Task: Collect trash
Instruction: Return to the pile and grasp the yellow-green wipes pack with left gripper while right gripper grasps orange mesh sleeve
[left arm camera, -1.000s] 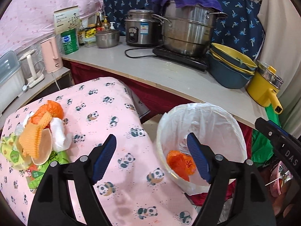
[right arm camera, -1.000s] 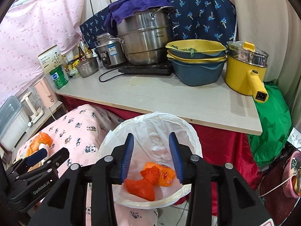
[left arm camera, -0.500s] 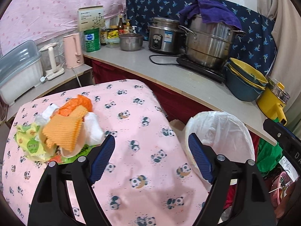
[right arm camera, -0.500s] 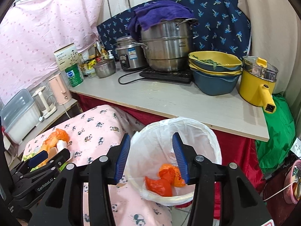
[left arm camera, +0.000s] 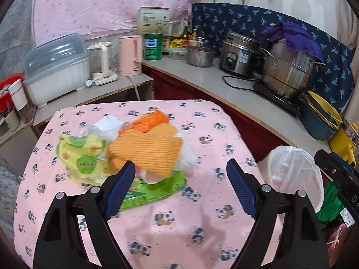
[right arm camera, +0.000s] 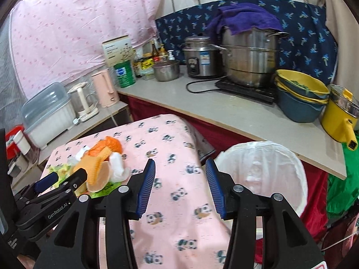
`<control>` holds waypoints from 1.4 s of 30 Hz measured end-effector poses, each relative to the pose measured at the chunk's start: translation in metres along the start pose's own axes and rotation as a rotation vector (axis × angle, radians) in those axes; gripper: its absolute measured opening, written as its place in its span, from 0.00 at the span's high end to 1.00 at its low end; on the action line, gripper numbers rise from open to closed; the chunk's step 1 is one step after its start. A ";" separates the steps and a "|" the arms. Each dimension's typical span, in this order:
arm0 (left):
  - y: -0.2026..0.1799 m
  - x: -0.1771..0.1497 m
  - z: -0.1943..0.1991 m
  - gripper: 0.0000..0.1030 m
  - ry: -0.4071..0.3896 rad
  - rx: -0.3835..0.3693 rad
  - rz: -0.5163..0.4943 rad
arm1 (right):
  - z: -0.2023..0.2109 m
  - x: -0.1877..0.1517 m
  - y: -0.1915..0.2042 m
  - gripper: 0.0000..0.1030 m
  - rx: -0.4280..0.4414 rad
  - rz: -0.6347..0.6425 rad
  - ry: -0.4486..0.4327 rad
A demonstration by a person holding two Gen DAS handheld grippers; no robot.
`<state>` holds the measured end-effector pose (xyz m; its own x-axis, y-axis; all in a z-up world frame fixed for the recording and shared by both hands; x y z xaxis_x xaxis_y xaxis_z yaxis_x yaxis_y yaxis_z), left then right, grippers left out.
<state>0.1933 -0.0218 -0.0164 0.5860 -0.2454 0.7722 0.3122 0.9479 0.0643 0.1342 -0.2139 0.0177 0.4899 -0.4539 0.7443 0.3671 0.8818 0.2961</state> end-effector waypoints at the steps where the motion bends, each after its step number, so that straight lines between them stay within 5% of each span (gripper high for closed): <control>1: 0.009 -0.002 0.000 0.23 0.003 0.012 0.011 | -0.002 -0.003 0.007 0.56 0.009 0.008 0.006; 23: 0.187 -0.056 -0.032 0.16 0.095 0.185 0.158 | -0.081 -0.058 0.132 0.56 0.137 0.062 0.209; 40: 0.232 -0.080 -0.105 0.15 0.180 0.103 0.174 | -0.148 -0.081 0.165 0.56 0.134 0.054 0.304; 42: 0.230 -0.079 -0.110 0.24 0.178 0.078 0.174 | -0.151 -0.082 0.166 0.56 0.135 0.052 0.306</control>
Point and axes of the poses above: each gripper's, at about its wrist camera, not at the fingertips, and z roughly against the way its jaws point, y to its left, x to its top, the point moved 9 cm from there along -z, roughly the way its jaws point, and after that the axes turned 13 degrees about -z, right-handed, at the moved point
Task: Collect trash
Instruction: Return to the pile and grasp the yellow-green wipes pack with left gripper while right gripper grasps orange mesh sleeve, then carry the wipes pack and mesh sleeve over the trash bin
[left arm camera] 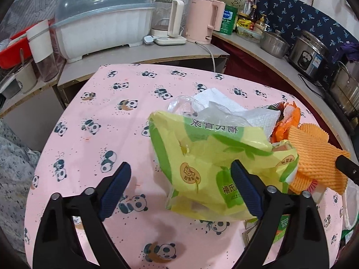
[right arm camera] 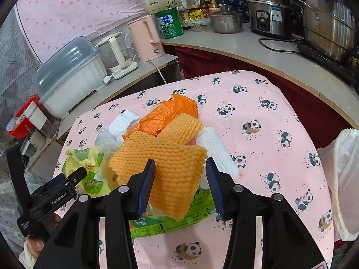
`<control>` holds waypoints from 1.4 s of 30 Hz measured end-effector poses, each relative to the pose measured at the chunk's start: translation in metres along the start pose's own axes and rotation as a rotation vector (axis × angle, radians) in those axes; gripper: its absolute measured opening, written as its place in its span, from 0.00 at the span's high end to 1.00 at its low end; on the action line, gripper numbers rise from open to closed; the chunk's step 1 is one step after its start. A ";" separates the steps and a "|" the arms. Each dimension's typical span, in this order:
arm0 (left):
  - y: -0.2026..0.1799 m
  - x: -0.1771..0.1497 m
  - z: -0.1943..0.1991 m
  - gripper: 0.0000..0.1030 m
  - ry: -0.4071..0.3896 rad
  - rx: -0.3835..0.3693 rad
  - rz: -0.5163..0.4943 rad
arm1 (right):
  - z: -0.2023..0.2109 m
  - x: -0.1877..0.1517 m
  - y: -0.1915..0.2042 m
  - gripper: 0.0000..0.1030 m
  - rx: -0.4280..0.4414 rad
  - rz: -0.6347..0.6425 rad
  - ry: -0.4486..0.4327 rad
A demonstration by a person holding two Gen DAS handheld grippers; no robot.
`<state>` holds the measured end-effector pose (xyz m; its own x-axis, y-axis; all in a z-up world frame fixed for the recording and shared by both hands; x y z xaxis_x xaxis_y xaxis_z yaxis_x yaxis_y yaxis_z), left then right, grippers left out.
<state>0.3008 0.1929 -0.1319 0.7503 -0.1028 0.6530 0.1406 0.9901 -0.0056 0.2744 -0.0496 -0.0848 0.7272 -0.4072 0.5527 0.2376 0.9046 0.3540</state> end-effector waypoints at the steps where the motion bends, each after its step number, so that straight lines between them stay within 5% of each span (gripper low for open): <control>1: -0.002 0.000 -0.002 0.28 0.003 -0.011 -0.004 | -0.001 0.000 0.000 0.56 0.000 0.000 0.001; 6: -0.014 -0.002 -0.004 0.68 0.026 -0.049 -0.018 | 0.001 -0.001 0.002 0.73 0.009 0.005 -0.003; 11: -0.021 -0.003 0.005 0.89 0.019 -0.039 -0.022 | 0.017 0.001 0.005 0.88 0.019 0.016 -0.032; 26: -0.062 0.025 0.086 0.93 -0.108 -0.057 -0.060 | 0.109 0.029 -0.018 0.90 0.049 -0.031 -0.202; 42: -0.145 0.060 0.160 0.93 -0.232 -0.117 -0.133 | 0.197 0.053 -0.101 0.90 0.028 -0.145 -0.350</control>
Point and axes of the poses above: each gripper's, at about its wrist camera, not at the fingertips, and z roughly against the way its jaws point, y to its left, x to its top, the point moved 9 cm from there along -z, roughly the way its jaws point, and after that the axes turned 13 degrees about -z, right-handed, at the moved point
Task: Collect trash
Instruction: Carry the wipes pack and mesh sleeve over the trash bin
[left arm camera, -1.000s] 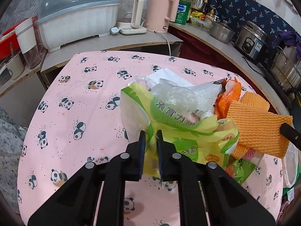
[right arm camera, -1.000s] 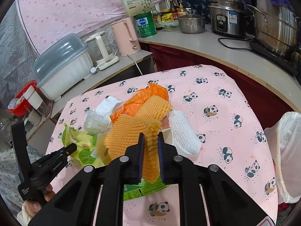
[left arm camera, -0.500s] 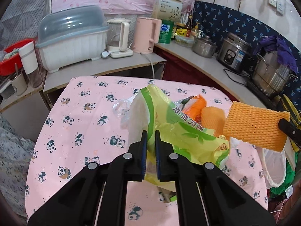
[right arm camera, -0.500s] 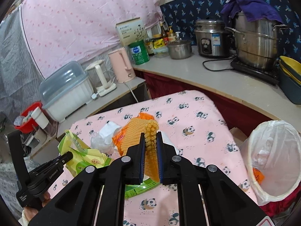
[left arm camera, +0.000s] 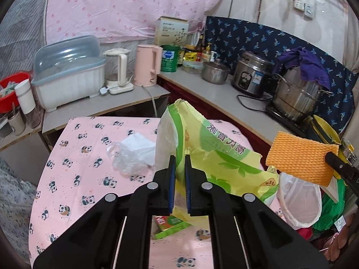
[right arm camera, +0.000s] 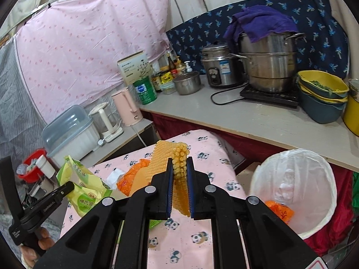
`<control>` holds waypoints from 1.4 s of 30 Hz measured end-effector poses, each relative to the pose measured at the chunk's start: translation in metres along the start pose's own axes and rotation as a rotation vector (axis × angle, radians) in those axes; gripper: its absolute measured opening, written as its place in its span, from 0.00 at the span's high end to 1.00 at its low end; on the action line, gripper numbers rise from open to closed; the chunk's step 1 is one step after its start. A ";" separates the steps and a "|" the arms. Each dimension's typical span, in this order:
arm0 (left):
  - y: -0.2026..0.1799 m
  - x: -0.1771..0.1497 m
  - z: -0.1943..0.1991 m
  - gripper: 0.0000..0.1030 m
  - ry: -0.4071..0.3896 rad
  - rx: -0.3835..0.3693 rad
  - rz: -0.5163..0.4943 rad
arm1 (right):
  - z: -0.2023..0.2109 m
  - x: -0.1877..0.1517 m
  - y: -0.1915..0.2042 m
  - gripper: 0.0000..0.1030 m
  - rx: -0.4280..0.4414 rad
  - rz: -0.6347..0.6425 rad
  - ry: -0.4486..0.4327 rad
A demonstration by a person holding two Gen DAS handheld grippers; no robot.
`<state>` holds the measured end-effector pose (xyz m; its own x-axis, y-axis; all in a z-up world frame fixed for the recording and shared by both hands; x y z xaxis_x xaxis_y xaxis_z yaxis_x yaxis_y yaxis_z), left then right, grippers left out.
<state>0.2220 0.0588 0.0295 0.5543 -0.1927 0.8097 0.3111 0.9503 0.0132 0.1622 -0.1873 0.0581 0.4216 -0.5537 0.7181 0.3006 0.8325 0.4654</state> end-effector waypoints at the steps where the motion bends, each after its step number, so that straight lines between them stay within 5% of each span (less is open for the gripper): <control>1: -0.007 0.003 0.002 0.93 -0.006 -0.005 -0.008 | 0.004 0.003 -0.007 0.90 -0.005 -0.010 -0.008; 16: -0.120 0.030 0.012 0.93 -0.039 -0.126 -0.111 | 0.047 0.022 -0.100 0.90 -0.090 -0.098 -0.080; 42: -0.325 -0.001 -0.056 0.93 0.096 -0.330 -0.324 | 0.081 0.029 -0.266 0.90 -0.290 -0.262 -0.129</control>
Point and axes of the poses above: each gripper's, at about its wrist camera, not at the fingertips, and z roughly against the way its jaws point, y to its left, x to its top, the point moved 9 cm from there along -z, roughly the way its jaws point, and after that the axes turned 13 degrees about -z, right-handed, at the moved point
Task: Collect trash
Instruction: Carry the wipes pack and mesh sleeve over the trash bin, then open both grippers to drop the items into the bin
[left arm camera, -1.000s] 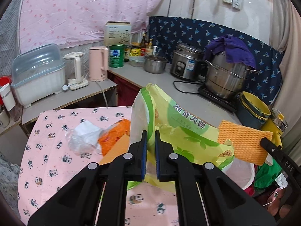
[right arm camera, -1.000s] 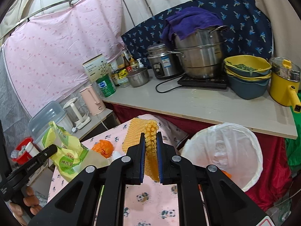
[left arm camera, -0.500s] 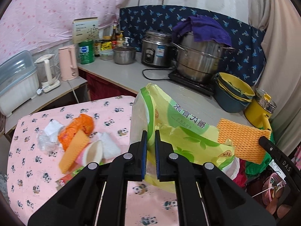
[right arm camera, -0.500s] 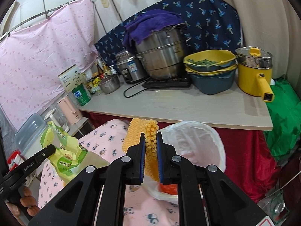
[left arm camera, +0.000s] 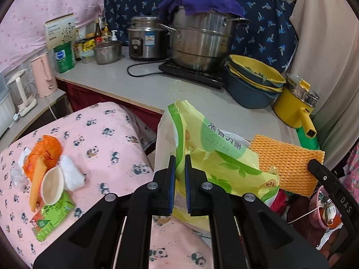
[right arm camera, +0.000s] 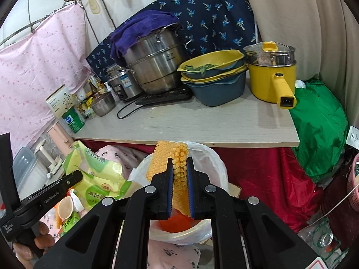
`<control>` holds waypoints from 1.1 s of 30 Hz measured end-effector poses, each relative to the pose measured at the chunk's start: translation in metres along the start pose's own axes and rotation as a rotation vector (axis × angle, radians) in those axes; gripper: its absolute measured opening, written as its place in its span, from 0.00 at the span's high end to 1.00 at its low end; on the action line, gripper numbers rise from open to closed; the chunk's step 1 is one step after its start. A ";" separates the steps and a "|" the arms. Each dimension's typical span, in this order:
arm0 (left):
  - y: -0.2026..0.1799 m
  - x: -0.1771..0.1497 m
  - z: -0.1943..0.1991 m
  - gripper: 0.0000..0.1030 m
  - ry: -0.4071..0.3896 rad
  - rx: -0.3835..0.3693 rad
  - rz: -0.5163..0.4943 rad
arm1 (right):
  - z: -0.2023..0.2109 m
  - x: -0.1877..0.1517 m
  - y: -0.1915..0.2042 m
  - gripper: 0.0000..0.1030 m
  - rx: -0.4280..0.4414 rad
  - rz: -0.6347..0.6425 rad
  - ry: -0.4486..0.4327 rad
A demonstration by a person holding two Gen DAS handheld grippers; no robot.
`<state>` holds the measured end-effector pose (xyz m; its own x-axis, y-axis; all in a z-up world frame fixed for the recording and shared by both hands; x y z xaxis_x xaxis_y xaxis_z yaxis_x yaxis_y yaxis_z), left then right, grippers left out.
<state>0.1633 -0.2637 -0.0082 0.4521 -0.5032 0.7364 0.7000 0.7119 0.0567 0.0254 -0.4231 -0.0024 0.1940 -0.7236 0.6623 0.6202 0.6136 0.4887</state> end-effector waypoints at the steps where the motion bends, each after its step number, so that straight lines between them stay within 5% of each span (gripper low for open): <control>1: -0.004 0.001 -0.004 0.93 0.003 -0.003 -0.004 | -0.002 0.001 -0.002 0.90 -0.004 -0.002 0.002; 7: -0.021 0.003 -0.025 0.88 0.018 -0.022 -0.024 | -0.012 0.003 -0.010 0.90 -0.023 -0.009 0.009; 11: -0.021 0.005 -0.031 0.66 0.013 -0.010 -0.026 | -0.019 0.004 -0.010 0.90 -0.025 -0.009 0.015; 20: -0.001 -0.001 -0.031 0.52 0.008 0.008 0.006 | -0.035 -0.004 0.009 0.89 -0.009 0.023 0.043; 33: 0.036 -0.011 -0.015 0.38 -0.007 0.053 0.053 | -0.043 -0.012 0.043 0.73 0.019 0.060 0.051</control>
<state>0.1919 -0.2405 -0.0244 0.4841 -0.4608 0.7439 0.6450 0.7624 0.0525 0.0831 -0.4018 -0.0134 0.2692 -0.7002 0.6613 0.5915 0.6621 0.4602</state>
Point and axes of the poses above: each gripper's, at about its wrist camera, not at the fingertips, and z roughly against the way its jaws point, y to its left, x to its top, the point moved 9 cm from there along -z, roughly the way its jaws point, and after that the axes turned 13 degrees about -z, right-handed, at the moved point
